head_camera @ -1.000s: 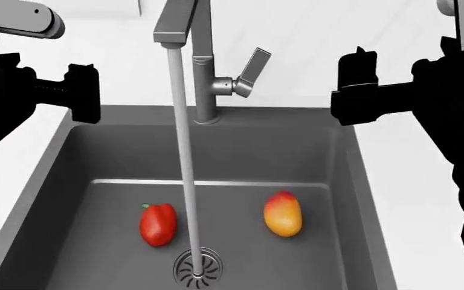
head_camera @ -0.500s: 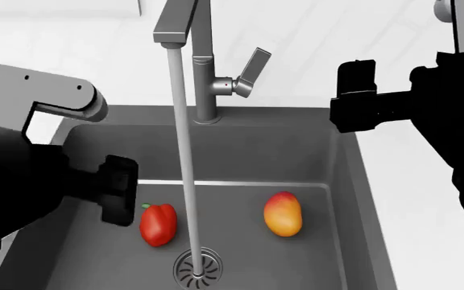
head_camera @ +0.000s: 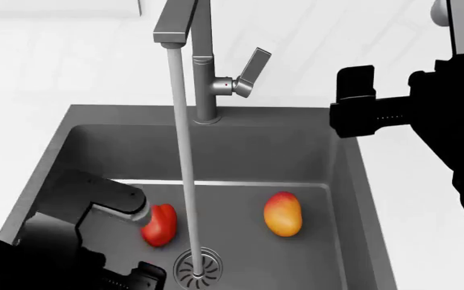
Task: Pick the eggplants and mangos from the sink and place them in one bowl. Place the bell pepper in the other bowl. Then turn off the sink faucet.
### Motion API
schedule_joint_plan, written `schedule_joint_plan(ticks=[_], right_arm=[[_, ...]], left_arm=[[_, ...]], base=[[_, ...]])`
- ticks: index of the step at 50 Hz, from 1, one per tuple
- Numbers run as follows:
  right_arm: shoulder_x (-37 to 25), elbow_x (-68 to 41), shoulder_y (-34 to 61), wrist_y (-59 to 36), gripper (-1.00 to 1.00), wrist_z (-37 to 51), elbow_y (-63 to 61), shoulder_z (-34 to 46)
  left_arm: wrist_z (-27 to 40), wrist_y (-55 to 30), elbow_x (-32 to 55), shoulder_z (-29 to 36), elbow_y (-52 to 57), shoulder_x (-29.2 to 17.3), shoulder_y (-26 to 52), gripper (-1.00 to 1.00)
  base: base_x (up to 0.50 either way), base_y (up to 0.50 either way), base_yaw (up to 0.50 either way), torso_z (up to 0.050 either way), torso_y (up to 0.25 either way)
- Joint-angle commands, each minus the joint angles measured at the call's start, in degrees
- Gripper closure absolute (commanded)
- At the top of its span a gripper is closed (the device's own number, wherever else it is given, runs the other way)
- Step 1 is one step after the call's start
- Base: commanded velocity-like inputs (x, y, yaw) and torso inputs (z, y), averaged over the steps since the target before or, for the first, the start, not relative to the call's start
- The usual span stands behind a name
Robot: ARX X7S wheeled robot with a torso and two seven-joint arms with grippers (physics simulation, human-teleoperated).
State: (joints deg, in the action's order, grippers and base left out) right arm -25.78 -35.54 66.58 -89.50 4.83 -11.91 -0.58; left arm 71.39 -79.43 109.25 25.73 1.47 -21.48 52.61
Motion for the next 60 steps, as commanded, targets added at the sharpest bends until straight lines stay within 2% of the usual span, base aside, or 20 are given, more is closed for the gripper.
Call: schedule_joint_plan(ticks=[1,5,7,18,23,29,36,40,41,49,50,54,55,58,60], right_arm=[[-0.99,-5.15,0.30,0.22,-1.00,3.90,1.23,0.11],[-1.27,-6.90,0.45,0.19,-1.00,5.28,1.80,0.08],[-1.10,-7.48,0.31,0.41,-1.00,5.96,1.91,-0.51],[-1.91,-10.22,0.54,0.82,-1.00,7.55,2.74,0.18],[-2.13,-11.56,0.72,0.67,-1.00,8.21,3.28,0.23],[-2.26,-12.91,0.73,0.85,-1.00,9.66,3.69,0.05],[-2.63,-14.44,0.74,1.35,-1.00,10.80,4.11,0.27],[-2.82,-15.15,0.83,1.42,-1.00,11.45,4.36,0.45],[-2.89,-15.26,0.79,1.60,-1.00,11.56,4.35,0.51],[-3.52,-17.23,1.39,1.04,-1.00,11.49,5.38,1.43],[-3.75,-17.85,1.72,0.56,-1.00,11.26,5.82,1.90],[-5.49,-21.02,2.94,0.41,-1.00,11.55,7.29,5.10],[-5.82,-21.05,3.05,0.66,-1.00,11.67,7.21,5.79],[-6.83,-22.23,3.89,0.56,-1.00,10.38,7.89,8.04],[-7.94,-24.20,5.22,-0.10,-1.00,8.92,9.22,10.80]], left_arm=[[-2.47,-1.12,-0.53,2.37,-3.27,1.13,-3.53,-1.00],[-3.45,-1.36,-1.65,3.13,-3.98,0.93,-3.77,-1.00],[-6.33,-0.59,-5.74,3.14,-5.31,1.56,-3.37,-1.00],[-13.35,0.10,-13.17,6.55,-8.84,2.20,-4.84,-1.00],[-22.51,2.06,-21.61,10.32,-13.51,2.98,-3.54,-1.00],[-27.64,4.20,-26.16,12.87,-17.90,3.77,-2.23,-1.00],[-30.92,5.85,-29.72,15.87,-18.65,4.41,-2.58,-1.00],[-30.12,6.44,-29.70,15.72,-19.84,4.41,-3.57,-1.00],[-29.30,6.26,-29.08,15.38,-19.67,4.41,-3.95,1.00],[-26.81,6.58,-26.76,12.95,-14.06,1.90,-3.86,1.00],[-25.00,7.28,-24.70,10.42,-13.15,1.58,-2.83,1.00],[-27.63,8.30,-26.89,10.09,-8.52,-1.65,-0.44,1.00],[-30.45,10.54,-32.22,12.47,-5.18,-3.24,0.47,1.00],[-28.11,10.12,-27.79,8.69,-3.22,-4.49,1.90,1.00],[-29.77,10.38,-28.13,8.33,-0.85,-5.77,3.19,1.00]], base=[[0.00,0.00,0.00,0.000,0.000],[0.00,0.00,0.00,0.000,0.000],[0.00,0.00,0.00,0.000,0.000],[0.00,0.00,0.00,0.000,0.000],[0.00,0.00,0.00,0.000,0.000],[0.00,0.00,0.00,0.000,0.000],[0.00,0.00,0.00,0.000,0.000],[0.00,0.00,0.00,0.000,0.000],[0.00,0.00,0.00,0.000,0.000],[0.00,0.00,0.00,0.000,0.000],[0.01,0.00,0.00,0.000,0.000],[0.00,0.00,0.00,0.000,0.000],[0.00,0.00,0.00,0.000,0.000],[0.00,0.00,0.00,0.000,0.000],[0.00,0.00,0.00,0.000,0.000]])
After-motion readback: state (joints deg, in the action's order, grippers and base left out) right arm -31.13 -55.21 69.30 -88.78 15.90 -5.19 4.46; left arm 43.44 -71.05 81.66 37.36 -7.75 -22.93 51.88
